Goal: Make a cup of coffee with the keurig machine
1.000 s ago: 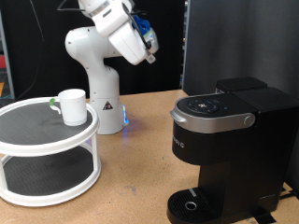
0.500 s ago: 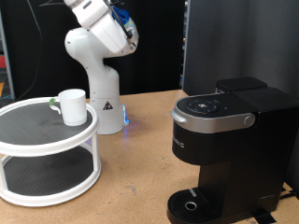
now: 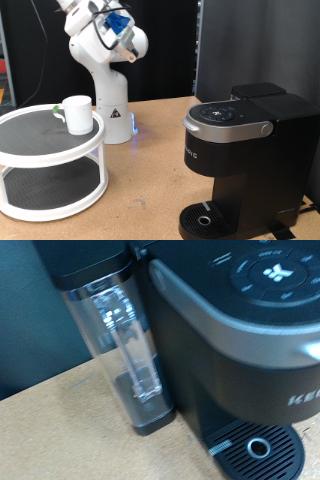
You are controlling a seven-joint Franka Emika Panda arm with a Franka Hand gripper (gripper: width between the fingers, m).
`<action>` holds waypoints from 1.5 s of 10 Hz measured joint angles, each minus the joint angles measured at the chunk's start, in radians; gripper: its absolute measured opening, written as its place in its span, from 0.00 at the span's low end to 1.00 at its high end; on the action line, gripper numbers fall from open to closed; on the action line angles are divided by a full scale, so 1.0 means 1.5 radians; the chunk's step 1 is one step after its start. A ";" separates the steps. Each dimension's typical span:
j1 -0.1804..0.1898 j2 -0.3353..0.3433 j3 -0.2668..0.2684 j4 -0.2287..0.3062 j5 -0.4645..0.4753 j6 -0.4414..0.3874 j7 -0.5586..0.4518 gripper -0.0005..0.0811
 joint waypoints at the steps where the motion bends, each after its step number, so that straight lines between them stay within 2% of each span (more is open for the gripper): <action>1: -0.010 -0.017 -0.013 -0.003 -0.020 -0.038 -0.013 0.02; 2: -0.014 -0.033 -0.024 -0.003 -0.031 -0.065 -0.021 0.02; 4: -0.014 -0.031 -0.025 -0.005 -0.032 -0.060 -0.033 0.02; 5: -0.015 -0.032 -0.035 -0.007 -0.044 -0.071 -0.067 0.02; 9: -0.042 -0.052 -0.113 -0.004 -0.117 -0.190 -0.168 0.02; 11: -0.052 -0.064 -0.143 0.010 -0.136 -0.238 -0.190 0.02; 13: -0.053 -0.064 -0.144 0.005 -0.135 -0.229 -0.190 0.02; 15: -0.065 -0.083 -0.160 -0.016 -0.129 -0.187 -0.223 0.02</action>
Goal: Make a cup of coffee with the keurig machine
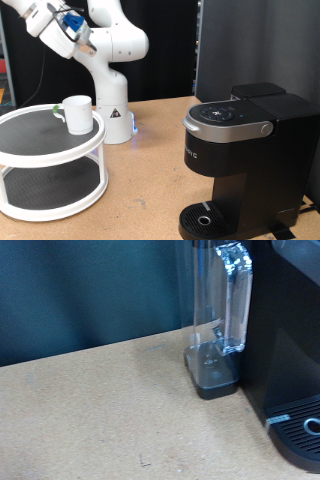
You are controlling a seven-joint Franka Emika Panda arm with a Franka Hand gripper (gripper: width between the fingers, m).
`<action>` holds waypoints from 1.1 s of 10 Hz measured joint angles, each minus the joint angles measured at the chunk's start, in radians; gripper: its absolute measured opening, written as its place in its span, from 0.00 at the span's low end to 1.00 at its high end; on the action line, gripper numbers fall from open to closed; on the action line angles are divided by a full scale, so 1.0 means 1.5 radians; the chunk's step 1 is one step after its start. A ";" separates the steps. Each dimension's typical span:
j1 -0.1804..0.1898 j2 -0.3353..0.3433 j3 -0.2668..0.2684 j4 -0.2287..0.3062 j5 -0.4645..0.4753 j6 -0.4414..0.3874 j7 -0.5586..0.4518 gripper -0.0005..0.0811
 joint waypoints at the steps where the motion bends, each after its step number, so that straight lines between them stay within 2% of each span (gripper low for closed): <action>1: -0.008 -0.015 -0.018 -0.008 0.000 0.002 -0.032 0.02; 3: -0.019 -0.039 -0.063 -0.009 -0.024 -0.037 -0.100 0.02; 5: -0.031 -0.057 -0.098 -0.004 -0.047 -0.069 -0.133 0.02; 8: -0.059 -0.063 -0.112 -0.002 -0.033 -0.046 -0.105 0.02; 11: -0.064 -0.057 -0.110 -0.001 -0.032 -0.020 -0.052 0.02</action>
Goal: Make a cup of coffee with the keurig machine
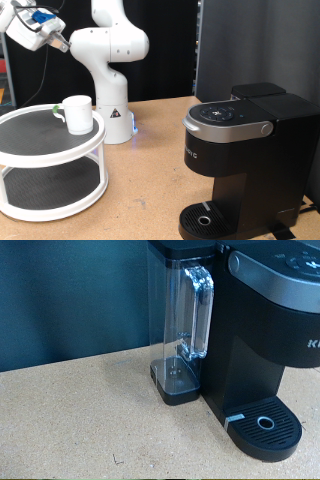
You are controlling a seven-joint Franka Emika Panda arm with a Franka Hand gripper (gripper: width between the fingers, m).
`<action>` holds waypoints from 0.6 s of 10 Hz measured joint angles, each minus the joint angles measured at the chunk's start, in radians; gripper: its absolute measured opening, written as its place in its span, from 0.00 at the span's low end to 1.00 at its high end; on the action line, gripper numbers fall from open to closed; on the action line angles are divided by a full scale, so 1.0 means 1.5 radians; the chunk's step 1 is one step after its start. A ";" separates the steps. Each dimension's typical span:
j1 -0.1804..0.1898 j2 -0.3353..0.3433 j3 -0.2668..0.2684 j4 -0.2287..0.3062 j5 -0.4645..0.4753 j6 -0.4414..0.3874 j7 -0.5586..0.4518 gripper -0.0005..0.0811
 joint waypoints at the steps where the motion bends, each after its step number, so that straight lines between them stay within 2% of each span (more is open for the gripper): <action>1: 0.001 0.007 0.000 0.004 0.000 0.003 0.002 0.02; 6: 0.015 0.035 -0.003 0.033 0.000 -0.002 0.001 0.02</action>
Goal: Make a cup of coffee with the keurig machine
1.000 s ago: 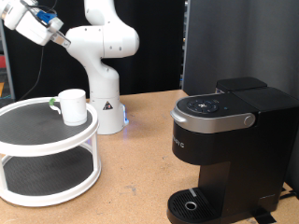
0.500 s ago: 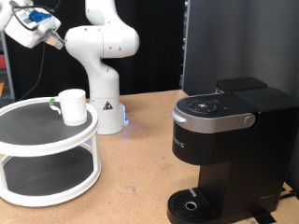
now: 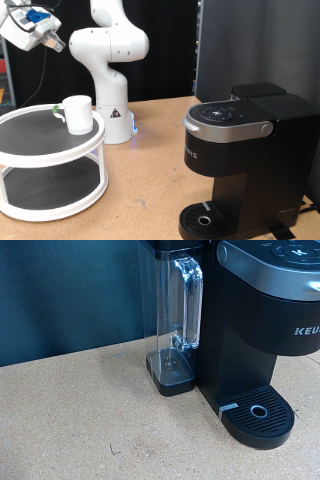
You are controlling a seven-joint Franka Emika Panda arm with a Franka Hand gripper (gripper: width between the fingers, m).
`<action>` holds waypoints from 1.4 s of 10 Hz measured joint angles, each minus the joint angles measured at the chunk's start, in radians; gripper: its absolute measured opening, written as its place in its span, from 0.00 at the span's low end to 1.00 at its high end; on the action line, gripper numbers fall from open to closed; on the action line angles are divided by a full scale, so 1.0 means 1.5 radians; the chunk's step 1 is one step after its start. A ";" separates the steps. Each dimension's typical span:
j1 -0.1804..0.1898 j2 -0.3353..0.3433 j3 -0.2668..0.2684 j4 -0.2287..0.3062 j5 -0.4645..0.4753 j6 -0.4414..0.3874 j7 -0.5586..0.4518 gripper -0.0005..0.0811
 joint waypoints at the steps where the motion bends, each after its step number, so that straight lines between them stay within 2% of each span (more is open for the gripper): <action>1: -0.001 0.000 0.000 -0.001 0.000 0.000 0.000 0.02; 3: -0.001 0.001 -0.004 -0.002 -0.006 0.002 -0.006 0.02; 7: 0.000 0.023 -0.035 0.005 -0.017 0.021 -0.038 0.02; 11: 0.013 0.074 -0.057 0.003 -0.030 0.052 -0.079 0.02; 14: 0.024 0.115 -0.068 -0.012 -0.034 0.101 -0.111 0.02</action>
